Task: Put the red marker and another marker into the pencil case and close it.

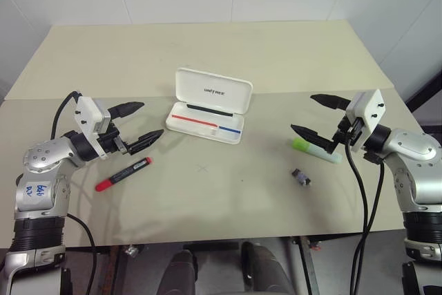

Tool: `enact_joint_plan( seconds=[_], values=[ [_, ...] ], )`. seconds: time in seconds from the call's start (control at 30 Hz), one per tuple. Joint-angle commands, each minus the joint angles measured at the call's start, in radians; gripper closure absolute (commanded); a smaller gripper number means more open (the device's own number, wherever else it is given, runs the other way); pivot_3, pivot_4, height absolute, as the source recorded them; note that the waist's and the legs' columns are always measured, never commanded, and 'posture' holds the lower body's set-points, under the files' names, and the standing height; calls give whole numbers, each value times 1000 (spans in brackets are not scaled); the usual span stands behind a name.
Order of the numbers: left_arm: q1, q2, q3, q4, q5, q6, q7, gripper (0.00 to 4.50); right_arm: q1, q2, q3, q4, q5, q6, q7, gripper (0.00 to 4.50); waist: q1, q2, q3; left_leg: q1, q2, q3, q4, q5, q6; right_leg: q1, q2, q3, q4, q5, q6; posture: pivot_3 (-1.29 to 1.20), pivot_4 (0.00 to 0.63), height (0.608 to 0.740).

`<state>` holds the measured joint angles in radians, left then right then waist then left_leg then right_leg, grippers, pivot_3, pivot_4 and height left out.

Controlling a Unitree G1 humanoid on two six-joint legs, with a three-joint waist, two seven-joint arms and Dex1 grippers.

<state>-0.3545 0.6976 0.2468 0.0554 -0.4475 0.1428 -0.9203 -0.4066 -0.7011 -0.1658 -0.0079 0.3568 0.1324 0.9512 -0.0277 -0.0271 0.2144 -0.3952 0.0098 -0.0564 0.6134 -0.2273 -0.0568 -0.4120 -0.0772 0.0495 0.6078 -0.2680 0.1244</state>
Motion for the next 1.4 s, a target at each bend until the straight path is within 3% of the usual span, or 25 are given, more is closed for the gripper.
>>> enact_joint_plan(
  seconds=[0.03, 0.17, 0.37, 0.6, 0.7, 0.8, 1.13, 1.4],
  values=[
    [-27, 13, 7, -22, -8, 0, -9, 27, -25, -11, -14, 0, 17, -12, 13, 0, 0, 0, 0, 0, 0, 0, 0, 0, 0, 0, 0, 0, 0, 0, 0, 0, 150, 740],
    [-32, 16, 5, -21, -12, 8, -25, 27, -56, -4, 17, 16, 19, 2, 39, 0, -1, 0, 0, 1, 0, 1, 0, 0, 0, 0, 0, 1, 1, 0, 0, 0, 150, 740],
    [-28, 34, 3, -21, -17, 30, -63, 27, -147, -12, 161, -94, 85, 228, 152, 0, -4, 0, 0, 4, 1, 5, 0, 0, 0, 0, 2, 6, 3, 0, 0, 0, 150, 740],
    [52, 91, 62, -76, -61, 74, -104, 27, -298, 116, 369, -82, 3, 265, 169, 0, -8, 0, 0, 5, 3, 7, -1, 0, 0, 0, 3, 7, 2, 0, 0, 0, 150, 740],
    [103, 115, 108, -126, -106, 124, -118, 0, -337, 166, 430, -28, -51, 241, 170, 645, -5, -1, 0, 5, 3, 7, -1, -1, 0, -1, 3, 7, 2, -1, -1, 0, 150, 740],
    [150, 139, 158, -164, -142, 171, -120, 0, -400, 205, 491, 62, -125, 273, 146, 1603, -3, -1, 0, 4, 3, 7, -1, -1, 0, -1, 3, 7, 2, -1, -1, 0, 150, 740],
    [236, 171, 240, -246, -186, 229, -121, 0, -606, 319, 579, 349, -306, 249, 117, 1603, -4, -1, 0, 5, 4, 7, -2, -2, -1, -2, 3, 7, 2, -3, -7, 0, 150, 740],
    [269, 156, 260, -279, -192, 224, -95, 0, -619, 317, 604, 399, -383, 231, 158, 1603, -7, -1, 0, 4, 4, 8, -2, -5, -2, -3, 4, 7, 3, -2, -4, 0, 150, 740]
  ],
)
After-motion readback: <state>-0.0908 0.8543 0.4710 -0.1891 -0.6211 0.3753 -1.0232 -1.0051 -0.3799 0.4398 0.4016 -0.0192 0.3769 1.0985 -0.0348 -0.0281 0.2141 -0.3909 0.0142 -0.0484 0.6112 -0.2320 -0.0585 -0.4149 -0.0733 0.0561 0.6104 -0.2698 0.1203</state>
